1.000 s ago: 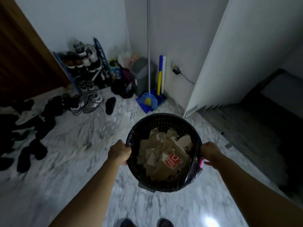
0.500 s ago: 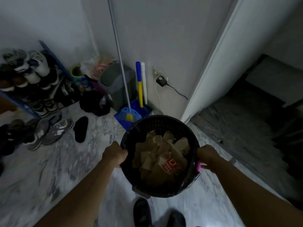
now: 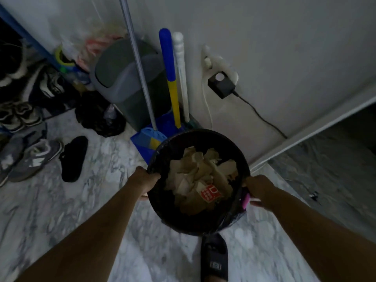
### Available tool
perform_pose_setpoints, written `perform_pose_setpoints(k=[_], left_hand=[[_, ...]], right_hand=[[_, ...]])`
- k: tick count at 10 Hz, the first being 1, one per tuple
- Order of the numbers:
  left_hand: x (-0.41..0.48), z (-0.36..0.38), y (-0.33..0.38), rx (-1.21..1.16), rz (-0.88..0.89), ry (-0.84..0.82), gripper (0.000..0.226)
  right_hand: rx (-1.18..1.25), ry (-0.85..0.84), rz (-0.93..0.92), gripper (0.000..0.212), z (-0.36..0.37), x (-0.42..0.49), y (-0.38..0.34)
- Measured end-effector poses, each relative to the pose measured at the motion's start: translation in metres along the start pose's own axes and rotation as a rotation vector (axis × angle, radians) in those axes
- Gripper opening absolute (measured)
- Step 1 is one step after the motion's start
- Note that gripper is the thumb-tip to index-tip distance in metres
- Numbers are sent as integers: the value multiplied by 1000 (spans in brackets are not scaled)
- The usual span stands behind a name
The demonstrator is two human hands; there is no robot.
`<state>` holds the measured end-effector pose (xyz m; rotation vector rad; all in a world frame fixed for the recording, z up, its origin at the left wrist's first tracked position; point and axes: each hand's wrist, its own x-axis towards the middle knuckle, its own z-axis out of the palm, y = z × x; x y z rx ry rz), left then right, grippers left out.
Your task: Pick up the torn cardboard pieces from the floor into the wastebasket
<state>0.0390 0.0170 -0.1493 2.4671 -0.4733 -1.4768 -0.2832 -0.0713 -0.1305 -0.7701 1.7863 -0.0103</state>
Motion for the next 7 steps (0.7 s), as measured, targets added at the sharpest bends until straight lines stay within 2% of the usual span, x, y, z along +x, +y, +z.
perform_pose_setpoints(k=[2,3,4,5,6,7], left_hand=[[49,25,17,-178,-55,-35,57],[53,32,18,-200,-62,-24,63],[49,33,21,-218,-37,-25,62],[39,32,18,-154,16,-36,60],[22,25,11,-76,60,-66,60],[-14,6,5,101,131,-62,67]], right_hand=[[-10,-40,-24,30,21,45,-23],[-69,-38,-69,14,30,47,-25],[-78,-2,-140,18,34,45,-24],[-152,-2,-167,25,37,41,-16],[-405,-13,-257,56,30,29,-5],[-561,-18,-401,60,13,-8,0]])
